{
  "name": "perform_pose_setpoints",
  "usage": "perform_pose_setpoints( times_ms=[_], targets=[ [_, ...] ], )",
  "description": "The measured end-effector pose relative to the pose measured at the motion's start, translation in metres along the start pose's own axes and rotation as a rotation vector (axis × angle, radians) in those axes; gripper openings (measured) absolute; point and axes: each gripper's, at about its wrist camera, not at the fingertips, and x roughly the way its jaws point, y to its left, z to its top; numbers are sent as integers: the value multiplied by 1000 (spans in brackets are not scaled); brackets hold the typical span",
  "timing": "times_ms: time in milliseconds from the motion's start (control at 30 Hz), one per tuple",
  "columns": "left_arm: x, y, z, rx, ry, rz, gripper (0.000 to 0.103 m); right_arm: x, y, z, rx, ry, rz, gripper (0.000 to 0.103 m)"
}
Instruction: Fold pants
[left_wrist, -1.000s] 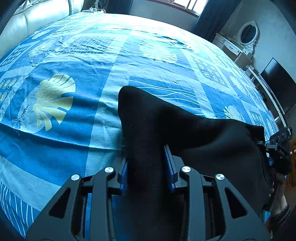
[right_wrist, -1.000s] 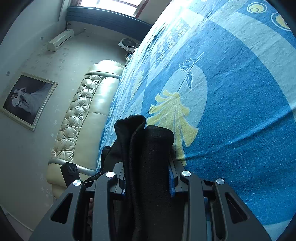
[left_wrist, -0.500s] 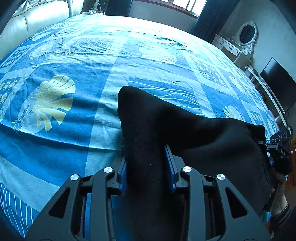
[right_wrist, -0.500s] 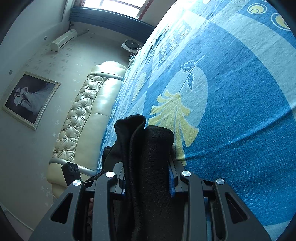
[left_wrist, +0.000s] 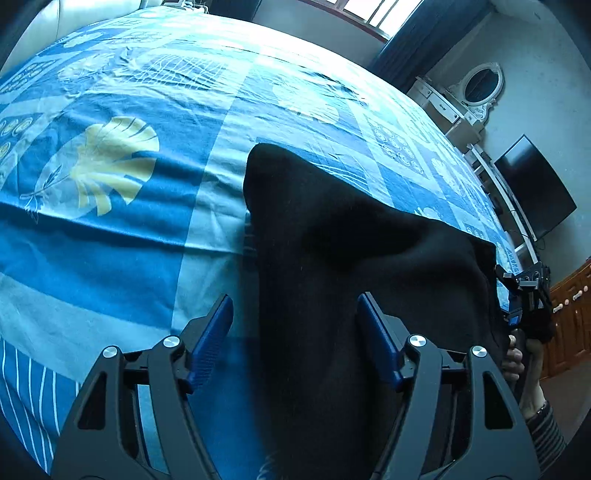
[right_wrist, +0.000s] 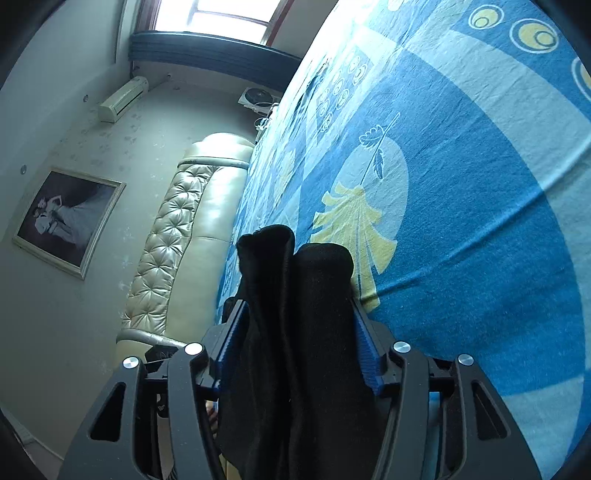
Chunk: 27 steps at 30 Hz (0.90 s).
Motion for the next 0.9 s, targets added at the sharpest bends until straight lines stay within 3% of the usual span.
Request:
perform_pose_setpoints(
  times_ms=[100, 167, 333, 567, 733, 767, 833, 867, 900],
  targets=[
    [-21, 12, -26, -44, 9, -60, 81, -28, -1, -15, 5, -11, -30, 67],
    [-30, 22, -45, -111, 33, -143, 87, -43, -3, -27, 5, -9, -64, 67],
    [-40, 40, -82, -277, 55, -273, 88, -56, -3, -56, 13, 24, -68, 68],
    [-31, 26, -87, -317, 77, -334, 88, -36, 12, -62, -47, 51, -143, 78],
    [-21, 18, -85, -317, 69, -315, 88, -16, 24, -63, -99, 91, -198, 82],
    [-20, 16, -85, -314, 67, -306, 87, -12, 25, -65, -114, 103, -218, 81],
    [-17, 11, -87, -296, 80, -274, 67, -7, 30, -67, -148, 114, -259, 75],
    [-17, 10, -87, -278, 81, -241, 61, -4, 31, -69, -158, 127, -268, 57],
    [-18, 8, -87, -259, 75, -224, 52, -3, 31, -70, -158, 134, -267, 51]
  ],
)
